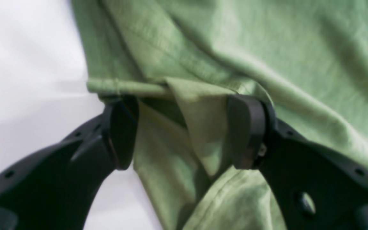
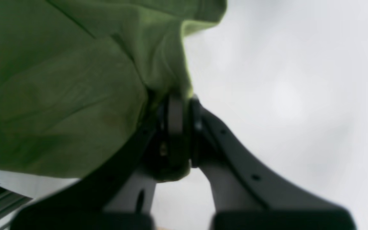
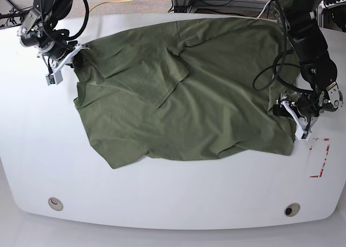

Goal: Fold the T-shirt properly

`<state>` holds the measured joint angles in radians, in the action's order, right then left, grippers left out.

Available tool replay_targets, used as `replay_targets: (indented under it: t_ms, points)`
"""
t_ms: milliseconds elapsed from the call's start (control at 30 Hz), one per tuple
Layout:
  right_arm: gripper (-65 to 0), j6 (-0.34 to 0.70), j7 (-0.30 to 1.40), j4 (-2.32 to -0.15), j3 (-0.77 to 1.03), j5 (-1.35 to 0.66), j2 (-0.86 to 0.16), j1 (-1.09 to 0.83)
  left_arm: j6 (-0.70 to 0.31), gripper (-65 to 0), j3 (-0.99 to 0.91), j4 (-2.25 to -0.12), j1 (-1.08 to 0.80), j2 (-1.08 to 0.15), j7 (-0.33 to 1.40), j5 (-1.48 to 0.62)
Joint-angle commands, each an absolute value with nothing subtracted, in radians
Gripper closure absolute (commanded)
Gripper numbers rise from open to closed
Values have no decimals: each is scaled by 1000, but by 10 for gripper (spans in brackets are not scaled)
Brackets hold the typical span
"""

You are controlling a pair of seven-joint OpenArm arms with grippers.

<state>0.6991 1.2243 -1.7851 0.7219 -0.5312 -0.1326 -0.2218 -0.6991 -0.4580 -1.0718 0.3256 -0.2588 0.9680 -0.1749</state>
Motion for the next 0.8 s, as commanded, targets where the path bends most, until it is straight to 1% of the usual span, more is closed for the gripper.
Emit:
replay_targets:
  t_ms: [0, 133, 167, 233, 300, 333, 400, 433, 467, 500, 633, 767]
  points:
    - [0, 698, 1208, -1801, 727, -545, -134, -183, -698, -403, -441, -1063, 381, -274, 967, -168]
    - [-5, 698, 1219, -1808, 727, -555, -117, -147, -698, -403, -400, -1069, 417, -275, 975, -173]
    - [-16, 698, 1227, -1810, 727, -555, -116, -143, -698, -403, -401, -1069, 421, -275, 981, -173]
    - [-65, 698, 1244, -1810, 727, -555, -114, -125, -698, -403, -414, -1072, 423, -278, 1003, -173]
    - [-162, 698, 1250, -1810, 727, -555, -114, -116, -698, -403, -437, -1113, 415, -298, 1032, -173]
    - [-192, 698, 1250, -1810, 727, -555, -113, -114, -698, -403, -440, -1133, 414, -303, 1036, -173]
    - [-281, 698, 1245, -1810, 727, -555, -113, -113, -698, -403, -449, -1194, 392, -305, 1041, -173]
    - [-314, 698, 1244, -1810, 727, -555, -113, -111, -698, -403, -449, -1227, 367, -306, 1041, -176]
    - [-333, 698, 1244, -1810, 731, -555, -113, -111, -698, -403, -449, -1254, 349, -306, 1041, -182]
    - [-342, 698, 1244, -1811, 733, -555, -113, -111, -698, -403, -449, -1290, 328, -306, 1043, -197]
    - [-341, 698, 1230, -1834, 734, -544, -119, -124, -698, -403, -444, -1431, 208, -355, 1043, -305]
    - [-344, 698, 1225, -1882, 731, -555, -114, -174, -698, -403, -444, -1554, 79, -364, 1044, -389]
